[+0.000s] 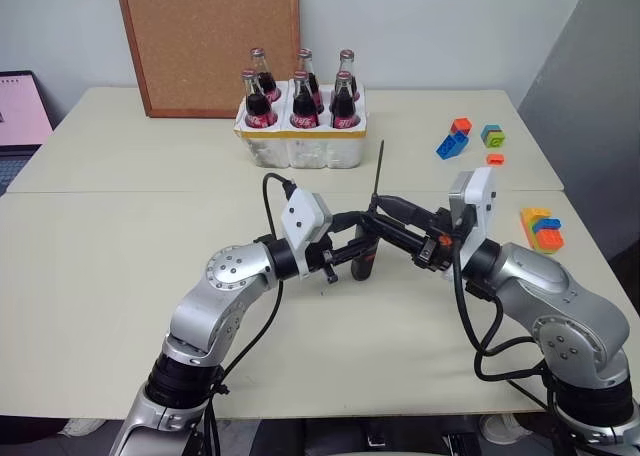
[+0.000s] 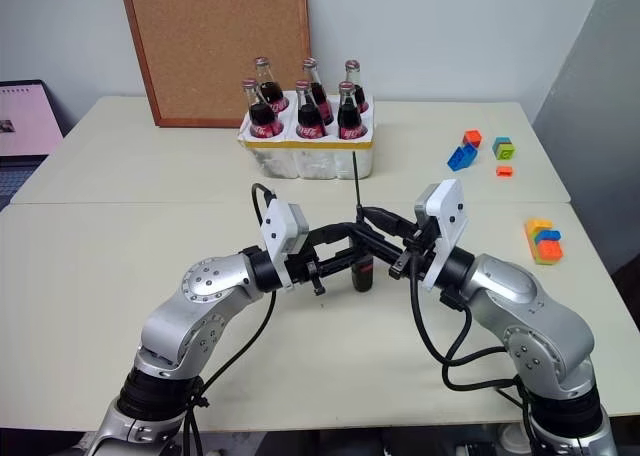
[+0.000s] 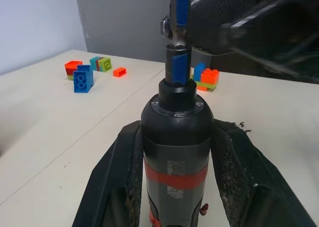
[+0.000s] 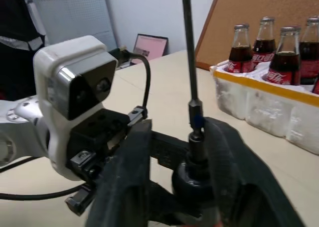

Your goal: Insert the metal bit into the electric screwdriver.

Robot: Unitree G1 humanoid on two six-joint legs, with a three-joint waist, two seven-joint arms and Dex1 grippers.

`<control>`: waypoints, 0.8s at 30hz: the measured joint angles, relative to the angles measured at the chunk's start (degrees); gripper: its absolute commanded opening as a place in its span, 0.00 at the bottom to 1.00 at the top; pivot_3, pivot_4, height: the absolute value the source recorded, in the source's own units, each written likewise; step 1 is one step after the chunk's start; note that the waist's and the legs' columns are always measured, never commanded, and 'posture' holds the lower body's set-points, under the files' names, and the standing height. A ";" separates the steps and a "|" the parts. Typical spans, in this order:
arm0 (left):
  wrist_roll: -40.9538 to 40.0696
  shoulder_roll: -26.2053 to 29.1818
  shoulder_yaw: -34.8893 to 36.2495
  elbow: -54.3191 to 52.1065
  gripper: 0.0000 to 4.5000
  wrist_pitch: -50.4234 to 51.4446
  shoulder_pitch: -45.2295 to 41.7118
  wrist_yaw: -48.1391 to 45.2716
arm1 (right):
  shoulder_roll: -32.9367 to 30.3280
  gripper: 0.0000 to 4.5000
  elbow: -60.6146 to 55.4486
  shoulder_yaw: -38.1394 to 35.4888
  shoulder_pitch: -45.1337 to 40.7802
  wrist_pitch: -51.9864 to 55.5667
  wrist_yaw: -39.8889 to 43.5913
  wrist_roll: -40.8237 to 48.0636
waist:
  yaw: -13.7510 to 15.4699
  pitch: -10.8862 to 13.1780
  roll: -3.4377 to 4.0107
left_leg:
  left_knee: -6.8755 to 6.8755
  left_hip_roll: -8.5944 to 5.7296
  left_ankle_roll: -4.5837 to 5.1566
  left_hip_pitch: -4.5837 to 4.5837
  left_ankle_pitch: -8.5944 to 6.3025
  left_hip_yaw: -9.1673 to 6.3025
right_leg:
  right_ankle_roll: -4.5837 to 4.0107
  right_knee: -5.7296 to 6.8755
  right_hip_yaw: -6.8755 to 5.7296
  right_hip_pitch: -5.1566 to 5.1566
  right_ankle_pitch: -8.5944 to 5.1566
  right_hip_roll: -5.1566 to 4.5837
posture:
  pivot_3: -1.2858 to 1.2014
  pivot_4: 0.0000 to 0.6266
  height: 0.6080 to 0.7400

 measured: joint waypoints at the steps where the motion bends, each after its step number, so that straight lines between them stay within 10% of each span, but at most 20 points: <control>1: 0.00 0.00 -0.01 0.00 0.36 0.00 0.00 0.00 | 0.00 0.60 0.00 -0.16 0.00 0.21 0.05 0.39 | 0.00 0.00 0.00 | 0.00 0.00 0.00 0.00 0.00 0.00 | 0.00 0.00 0.00 0.00 0.00 0.00 | 0.52 0.24 1.00; 7: 0.10 -0.22 -0.17 0.05 0.36 0.00 -0.14 0.09 | -0.72 0.88 -0.05 -1.90 -0.77 1.64 0.36 4.32 | -0.02 0.00 0.00 | -0.01 0.00 0.00 -0.02 0.00 0.00 | 0.00 -0.02 0.00 -0.02 0.00 0.01 | 0.52 0.24 1.00; 24: 0.76 0.63 -0.49 0.29 0.36 0.37 -1.67 0.05 | -6.78 0.88 1.65 -6.48 -3.32 2.16 0.40 7.23 | 0.06 0.02 -0.02 | -0.01 -0.01 0.01 -0.13 0.00 0.01 | 0.00 -0.06 0.00 -0.09 0.00 0.01 | 0.52 0.24 1.00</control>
